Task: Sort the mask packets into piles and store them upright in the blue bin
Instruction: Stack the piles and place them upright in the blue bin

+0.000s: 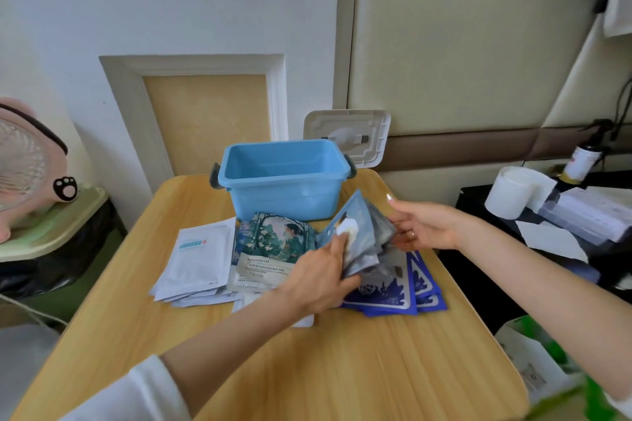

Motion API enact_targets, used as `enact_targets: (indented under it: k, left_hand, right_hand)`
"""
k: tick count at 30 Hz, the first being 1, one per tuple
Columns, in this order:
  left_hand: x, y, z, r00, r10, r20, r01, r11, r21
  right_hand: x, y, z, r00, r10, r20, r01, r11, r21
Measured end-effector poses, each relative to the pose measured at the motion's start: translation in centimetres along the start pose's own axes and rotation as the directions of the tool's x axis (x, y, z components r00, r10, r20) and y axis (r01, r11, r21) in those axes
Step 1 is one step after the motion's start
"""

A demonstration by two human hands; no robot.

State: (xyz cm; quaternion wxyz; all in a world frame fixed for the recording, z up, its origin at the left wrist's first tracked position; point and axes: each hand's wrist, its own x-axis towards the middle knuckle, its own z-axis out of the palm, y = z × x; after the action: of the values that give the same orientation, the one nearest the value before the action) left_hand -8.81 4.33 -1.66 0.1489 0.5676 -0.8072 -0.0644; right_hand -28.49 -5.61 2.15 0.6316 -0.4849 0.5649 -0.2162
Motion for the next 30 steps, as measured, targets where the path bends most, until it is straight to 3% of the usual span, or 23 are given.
enact_targets:
  k: [4,10,20,25,28,30]
  left_hand:
    - [0.0,-0.7,-0.4,0.999,-0.005,0.035,0.011,0.986,-0.169]
    - [-0.1,-1.7,-0.4,0.998,-0.030,0.057,0.049,0.927,-0.372]
    - [-0.5,-1.6,-0.9,0.994,-0.072,0.077,0.100,0.880,-0.464]
    - [-0.4,-1.3,-1.1,0.992,-0.087,0.091,0.117,0.909,-0.401]
    - [-0.1,-1.0,-0.6,0.961,0.001,0.277,0.039,0.990,-0.137]
    - [0.1,-0.7,-0.5,0.933,0.028,0.360,-0.026,1.000,-0.008]
  right_hand:
    - [0.0,0.7,-0.2,0.995,-0.039,-0.088,0.036,0.998,-0.046]
    - [-0.3,1.8,-0.2,0.998,0.067,-0.004,-0.065,0.987,0.150]
    - [-0.2,2.6,0.6,0.999,0.048,-0.012,-0.045,0.990,0.135]
    - [1.3,2.6,0.6,0.996,0.076,0.045,-0.085,0.960,0.268]
    - [1.6,2.2,0.7,0.988,0.065,0.142,-0.099,0.963,0.249]
    - [1.3,1.9,1.0,0.989,0.039,0.140,-0.059,0.988,0.142]
